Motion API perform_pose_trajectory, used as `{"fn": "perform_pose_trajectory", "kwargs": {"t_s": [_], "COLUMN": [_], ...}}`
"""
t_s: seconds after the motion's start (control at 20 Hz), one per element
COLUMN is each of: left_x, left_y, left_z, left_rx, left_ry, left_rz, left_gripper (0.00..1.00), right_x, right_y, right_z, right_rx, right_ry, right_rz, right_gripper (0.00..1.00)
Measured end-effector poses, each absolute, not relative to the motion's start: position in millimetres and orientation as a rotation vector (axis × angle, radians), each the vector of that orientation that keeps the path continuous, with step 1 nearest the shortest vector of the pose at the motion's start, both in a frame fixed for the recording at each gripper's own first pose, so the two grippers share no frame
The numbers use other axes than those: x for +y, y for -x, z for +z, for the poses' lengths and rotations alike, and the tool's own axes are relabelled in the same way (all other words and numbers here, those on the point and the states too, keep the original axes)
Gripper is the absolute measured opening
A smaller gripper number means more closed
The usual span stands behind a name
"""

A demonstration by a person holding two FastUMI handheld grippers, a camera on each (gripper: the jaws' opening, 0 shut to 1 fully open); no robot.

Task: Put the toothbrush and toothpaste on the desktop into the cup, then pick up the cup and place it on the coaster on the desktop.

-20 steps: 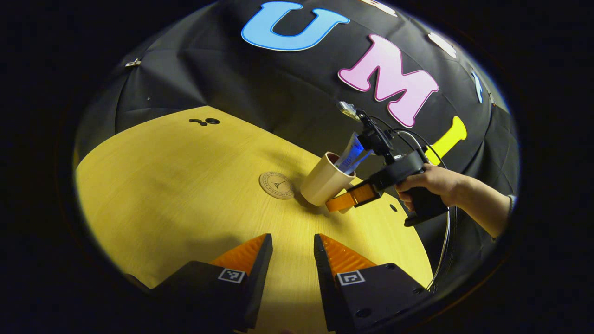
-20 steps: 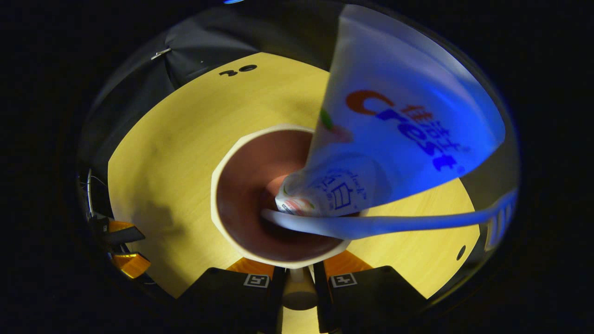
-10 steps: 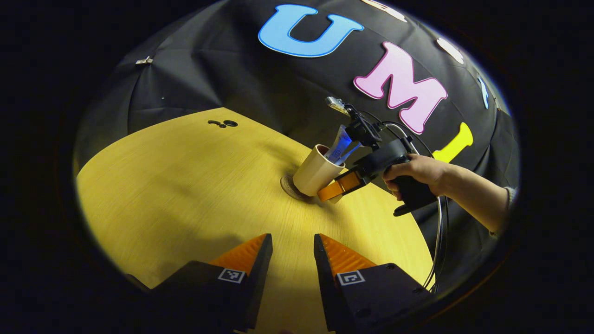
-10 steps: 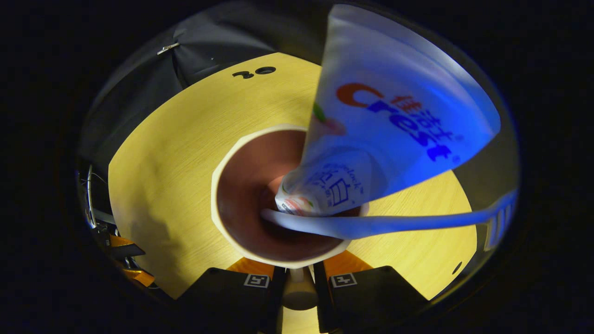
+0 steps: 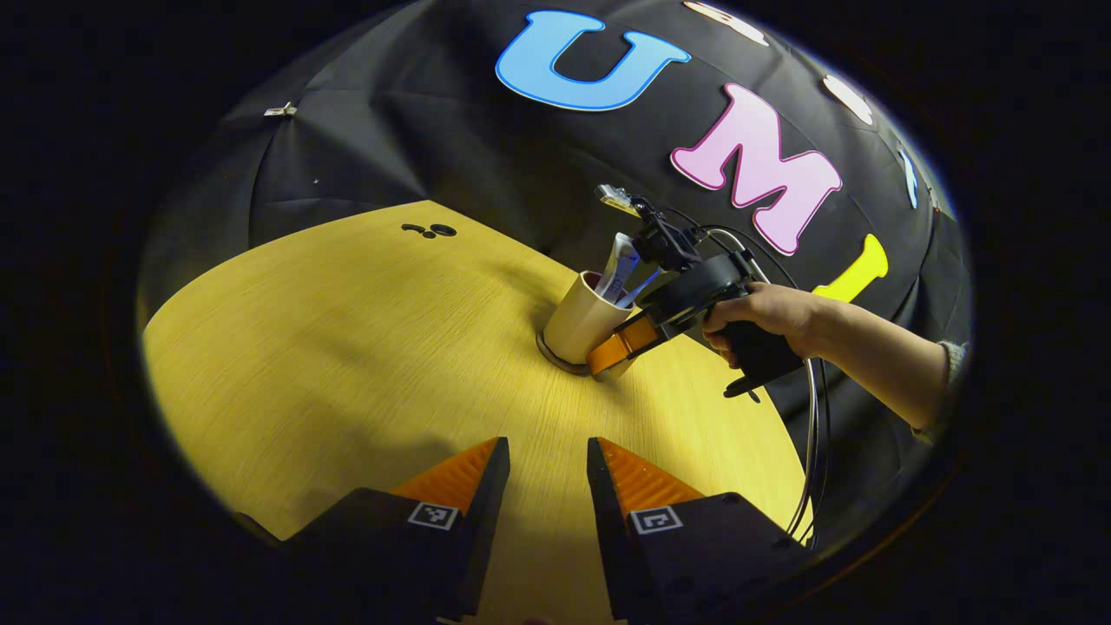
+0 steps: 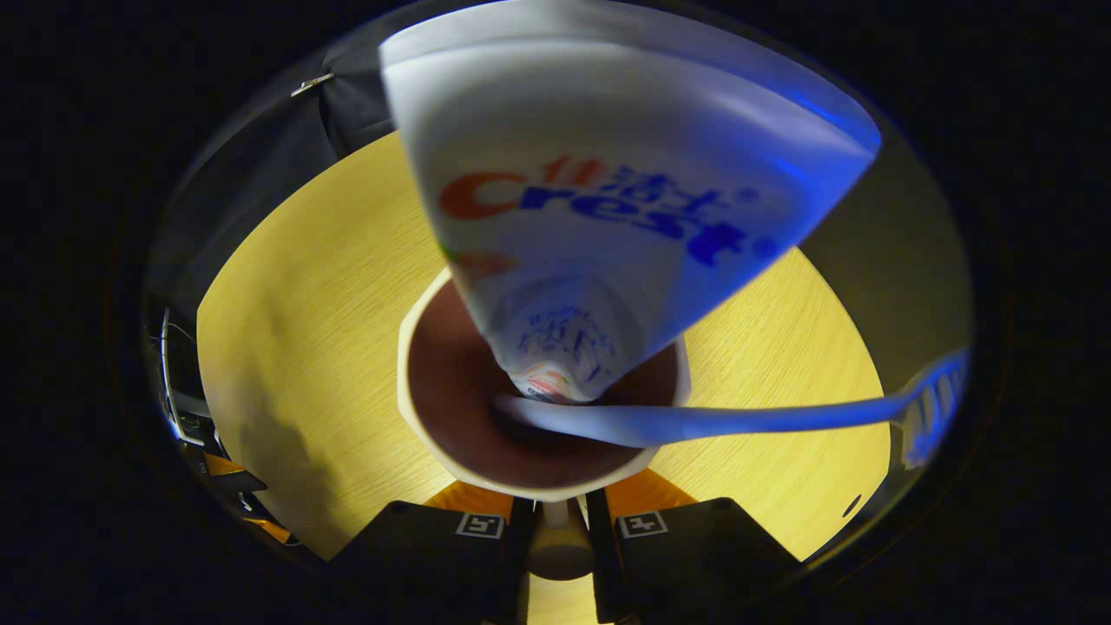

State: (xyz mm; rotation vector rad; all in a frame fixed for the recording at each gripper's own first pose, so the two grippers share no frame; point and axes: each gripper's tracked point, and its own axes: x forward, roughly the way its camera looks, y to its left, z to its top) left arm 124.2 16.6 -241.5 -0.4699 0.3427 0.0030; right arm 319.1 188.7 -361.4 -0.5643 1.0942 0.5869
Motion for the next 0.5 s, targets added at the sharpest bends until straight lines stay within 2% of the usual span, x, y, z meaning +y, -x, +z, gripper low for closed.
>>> {"fn": "perform_pose_trajectory", "kwargs": {"t_s": [0.2, 0.3, 0.4, 0.5], "left_x": [18.5, 18.1, 18.6, 18.3], "left_y": [-119.4, -118.2, -117.4, -115.4], "left_z": [-242.3, -242.4, -240.9, -239.1], "left_rx": [0.345, 0.347, 0.343, 0.344], "left_ry": [0.477, 0.482, 0.484, 0.481], "left_rz": [0.011, 0.015, 0.018, 0.017], "left_gripper": [0.57, 0.58, 0.58, 0.57], "right_x": [186.9, 185.2, 183.5, 182.7], "right_y": [-322.4, -323.4, -325.9, -325.6], "right_z": [-359.2, -358.4, -355.9, -349.4], "right_rx": [1.085, 1.081, 1.069, 1.057], "right_ry": [0.557, 0.556, 0.562, 0.552], "right_rz": [0.572, 0.573, 0.569, 0.566], "right_gripper": [0.34, 0.42, 0.46, 0.57]}}
